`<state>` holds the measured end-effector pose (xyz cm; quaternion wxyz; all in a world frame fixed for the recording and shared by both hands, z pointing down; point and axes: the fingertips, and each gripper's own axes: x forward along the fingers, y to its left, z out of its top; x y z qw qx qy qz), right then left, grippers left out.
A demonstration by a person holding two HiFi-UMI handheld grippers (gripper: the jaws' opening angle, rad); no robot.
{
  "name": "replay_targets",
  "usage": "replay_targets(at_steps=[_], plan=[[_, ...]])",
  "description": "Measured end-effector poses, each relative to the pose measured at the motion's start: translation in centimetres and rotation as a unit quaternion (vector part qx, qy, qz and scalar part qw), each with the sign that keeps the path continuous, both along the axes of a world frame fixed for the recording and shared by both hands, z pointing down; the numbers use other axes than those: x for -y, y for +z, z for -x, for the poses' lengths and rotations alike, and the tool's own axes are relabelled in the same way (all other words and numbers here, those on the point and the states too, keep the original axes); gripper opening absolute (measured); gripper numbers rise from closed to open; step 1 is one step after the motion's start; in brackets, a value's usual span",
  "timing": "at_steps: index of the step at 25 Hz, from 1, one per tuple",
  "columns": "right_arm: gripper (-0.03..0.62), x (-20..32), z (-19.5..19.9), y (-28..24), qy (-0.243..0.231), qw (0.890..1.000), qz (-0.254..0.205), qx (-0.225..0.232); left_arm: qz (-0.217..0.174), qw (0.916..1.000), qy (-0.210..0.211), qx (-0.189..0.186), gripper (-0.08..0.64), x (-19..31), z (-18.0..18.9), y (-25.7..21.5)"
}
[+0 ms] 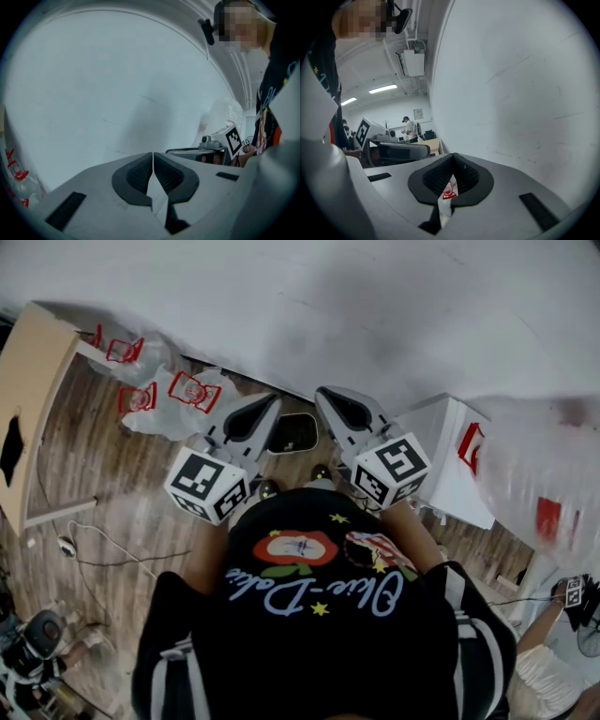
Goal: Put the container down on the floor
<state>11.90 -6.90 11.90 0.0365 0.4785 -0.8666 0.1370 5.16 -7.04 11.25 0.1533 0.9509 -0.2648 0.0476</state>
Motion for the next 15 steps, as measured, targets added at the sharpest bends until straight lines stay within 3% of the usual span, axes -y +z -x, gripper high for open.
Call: replay_targets(at_steps=[15], plan=[[-0.001, 0.08, 0.28, 0.16, -0.008, 1.000, 0.000, 0.000, 0.010, 0.9998, -0.015, -0.001, 0.009, -0.05, 0.44, 0.49]])
